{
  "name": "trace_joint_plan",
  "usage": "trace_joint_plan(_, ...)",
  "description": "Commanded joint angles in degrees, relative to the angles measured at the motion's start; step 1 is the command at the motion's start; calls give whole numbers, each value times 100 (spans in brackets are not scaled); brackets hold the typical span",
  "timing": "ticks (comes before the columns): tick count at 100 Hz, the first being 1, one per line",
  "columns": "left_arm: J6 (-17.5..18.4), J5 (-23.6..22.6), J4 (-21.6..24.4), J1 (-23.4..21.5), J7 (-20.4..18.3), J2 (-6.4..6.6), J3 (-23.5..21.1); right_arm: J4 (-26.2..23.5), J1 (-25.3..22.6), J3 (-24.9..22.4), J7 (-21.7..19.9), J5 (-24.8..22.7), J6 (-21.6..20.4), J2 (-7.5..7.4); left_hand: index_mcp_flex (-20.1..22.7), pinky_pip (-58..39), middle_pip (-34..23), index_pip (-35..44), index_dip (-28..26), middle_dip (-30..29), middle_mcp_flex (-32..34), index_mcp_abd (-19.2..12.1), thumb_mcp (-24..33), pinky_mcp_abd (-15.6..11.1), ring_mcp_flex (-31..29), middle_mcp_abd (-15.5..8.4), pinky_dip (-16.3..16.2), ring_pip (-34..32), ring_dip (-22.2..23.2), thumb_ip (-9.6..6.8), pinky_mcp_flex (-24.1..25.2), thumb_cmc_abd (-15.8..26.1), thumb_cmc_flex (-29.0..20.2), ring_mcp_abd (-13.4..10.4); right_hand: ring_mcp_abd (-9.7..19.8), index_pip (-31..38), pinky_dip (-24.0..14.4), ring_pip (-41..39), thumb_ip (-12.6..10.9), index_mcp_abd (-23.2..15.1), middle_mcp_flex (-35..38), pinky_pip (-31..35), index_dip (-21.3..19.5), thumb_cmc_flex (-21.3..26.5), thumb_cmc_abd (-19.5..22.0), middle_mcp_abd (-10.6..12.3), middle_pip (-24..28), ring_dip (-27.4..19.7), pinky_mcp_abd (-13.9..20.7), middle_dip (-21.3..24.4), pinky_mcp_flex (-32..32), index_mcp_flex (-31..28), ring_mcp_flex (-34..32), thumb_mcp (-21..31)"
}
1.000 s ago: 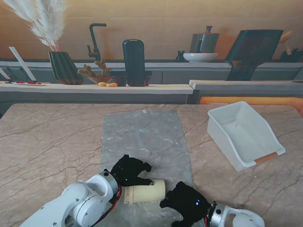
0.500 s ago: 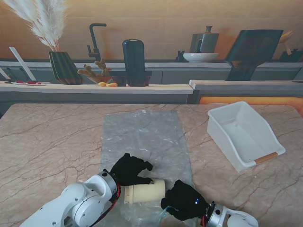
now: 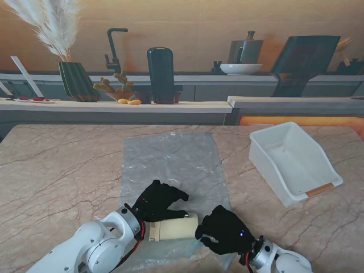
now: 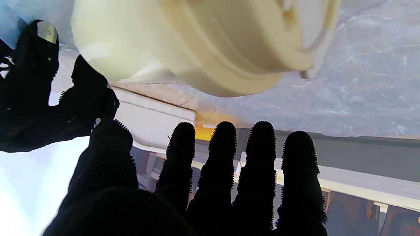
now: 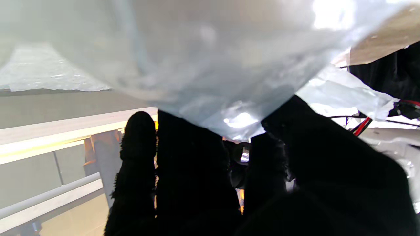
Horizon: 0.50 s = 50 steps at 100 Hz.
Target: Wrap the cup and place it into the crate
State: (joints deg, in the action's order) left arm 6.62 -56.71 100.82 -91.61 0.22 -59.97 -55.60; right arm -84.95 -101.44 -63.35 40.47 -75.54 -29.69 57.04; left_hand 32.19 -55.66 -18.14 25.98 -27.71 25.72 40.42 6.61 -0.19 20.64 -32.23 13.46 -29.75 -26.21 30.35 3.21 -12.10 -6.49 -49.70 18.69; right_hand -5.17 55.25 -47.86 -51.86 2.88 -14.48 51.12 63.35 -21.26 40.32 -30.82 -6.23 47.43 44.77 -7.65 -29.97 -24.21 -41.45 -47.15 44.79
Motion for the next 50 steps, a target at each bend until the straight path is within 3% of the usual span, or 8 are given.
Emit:
trace_joint_plan(1, 61, 70, -2, -57, -9, -44, -15, -21, -34, -10, -8, 120, -14, 84, -50, 101, 146, -74, 75, -105, -125, -117, -110, -111, 70, -113, 82, 69, -61, -77, 133, 303, 134, -124, -16, 220, 36, 55, 224, -25, 75, 19, 26, 70, 79, 8, -22, -45, -12, 44, 46, -161, -30, 211)
trace_joint_plan(29, 528, 750, -13, -105, -149, -78, -216, 303, 156, 36, -49, 842, -179, 331, -5, 326, 181, -169, 114, -147, -54, -91, -166, -123, 49, -87, 133, 131, -91, -45, 234, 443, 362, -117, -139, 249, -2, -128, 233, 314, 255, 213, 170, 19, -75, -108, 81, -2, -59, 82, -33, -324, -156, 463)
trace_joint_plan(36, 581, 890, 16, -122, -290, -70, -276, 333, 181, 34, -75, 937, -178, 364, -24, 459, 257, -284, 160, -186, -96, -53, -212, -119, 112, -51, 146, 200, -117, -45, 303, 434, 659, -108, -157, 249, -7, -150, 235, 349, 264, 249, 179, 5, -67, -133, 97, 2, -62, 85, -50, -329, -172, 472)
trace_joint_plan(42, 631, 983, 50, -132, -460, -51, -329, 359, 203, 35, -90, 1017, -188, 392, -15, 617, 357, -420, 211, -251, -134, -8, -212, -105, 153, -18, 158, 308, -175, -60, 353, 333, 978, -103, -171, 246, -11, -177, 234, 388, 265, 286, 190, -5, -50, -163, 118, 7, -64, 86, -62, -332, -187, 476)
trace_joint_plan(50, 791, 1132, 80, -119, -738, -12, -407, 430, 258, 70, -30, 1102, -189, 428, 0, 774, 454, -571, 261, -316, -179, 55, -162, -53, 202, -4, 147, 432, -237, -113, 437, -116, 1272, -92, -193, 248, -22, -235, 234, 442, 289, 355, 200, 21, -36, -213, 163, 21, -74, 83, -100, -352, -234, 482)
